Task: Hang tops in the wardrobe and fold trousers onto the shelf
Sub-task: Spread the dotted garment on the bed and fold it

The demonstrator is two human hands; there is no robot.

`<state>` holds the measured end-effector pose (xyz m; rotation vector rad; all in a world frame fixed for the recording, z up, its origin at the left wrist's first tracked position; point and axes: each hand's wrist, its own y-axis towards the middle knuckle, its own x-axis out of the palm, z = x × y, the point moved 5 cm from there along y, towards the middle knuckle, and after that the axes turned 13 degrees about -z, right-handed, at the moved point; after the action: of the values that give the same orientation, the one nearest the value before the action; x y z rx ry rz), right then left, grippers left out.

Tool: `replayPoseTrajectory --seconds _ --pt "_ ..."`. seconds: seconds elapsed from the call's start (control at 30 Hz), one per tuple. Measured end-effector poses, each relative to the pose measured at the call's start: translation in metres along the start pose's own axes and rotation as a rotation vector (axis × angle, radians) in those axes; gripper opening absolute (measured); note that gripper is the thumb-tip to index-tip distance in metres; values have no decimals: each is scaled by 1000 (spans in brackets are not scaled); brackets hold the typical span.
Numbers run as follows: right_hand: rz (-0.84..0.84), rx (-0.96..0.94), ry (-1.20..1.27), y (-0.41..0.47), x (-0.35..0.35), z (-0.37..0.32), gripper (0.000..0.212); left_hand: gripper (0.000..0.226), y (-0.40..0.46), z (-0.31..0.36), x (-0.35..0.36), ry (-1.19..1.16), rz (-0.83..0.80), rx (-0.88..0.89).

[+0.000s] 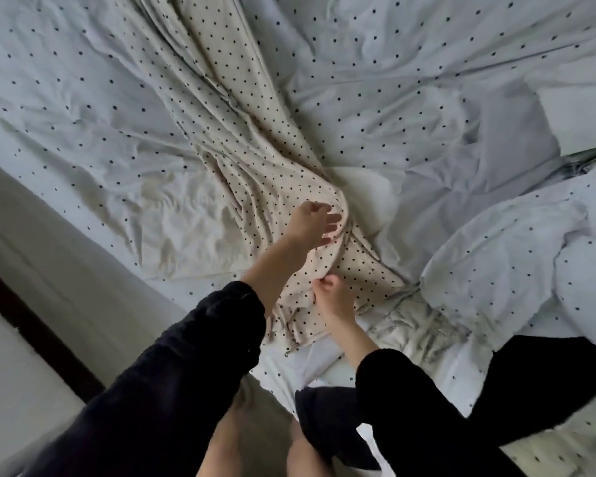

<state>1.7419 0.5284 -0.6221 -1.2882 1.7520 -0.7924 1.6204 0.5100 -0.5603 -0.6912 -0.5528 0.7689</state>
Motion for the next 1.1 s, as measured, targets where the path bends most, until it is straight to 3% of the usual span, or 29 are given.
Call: replayPoseTrajectory --seconds 0.1,0.2,0.37,0.5,0.57,0.67,0.8,0.93,1.03,1.1 --pt "-29 -125 123 1 -6 -6 27 25 -6 -39 -28 150 119 -61" --pt "-76 -129 62 4 -5 -15 39 23 -28 -73 -56 333 300 -61" --pt "-89 -10 138 17 -13 -16 19 33 -53 -101 -87 506 436 -78" --pt "17 74 285 14 -32 -2 37 59 -59 -119 -89 296 242 -263" --pt "35 41 230 9 -45 4 41 56 -62 -124 -86 314 194 -309" --pt "-50 -36 121 -1 -64 11 31 45 -71 -130 -80 238 256 -338" --pt "-194 -18 -80 -8 -87 17 32 15 -83 -141 -69 78 223 -369" --pt "-156 -54 -115 -18 -112 8 47 23 -92 -138 -55 -21 235 -317" --pt "-100 -161 -31 -25 -129 -6 38 22 -92 -134 -42 -254 218 -247" --pt "-87 -188 -40 -25 -137 -8 27 20 -90 -140 -34 -224 213 -276"
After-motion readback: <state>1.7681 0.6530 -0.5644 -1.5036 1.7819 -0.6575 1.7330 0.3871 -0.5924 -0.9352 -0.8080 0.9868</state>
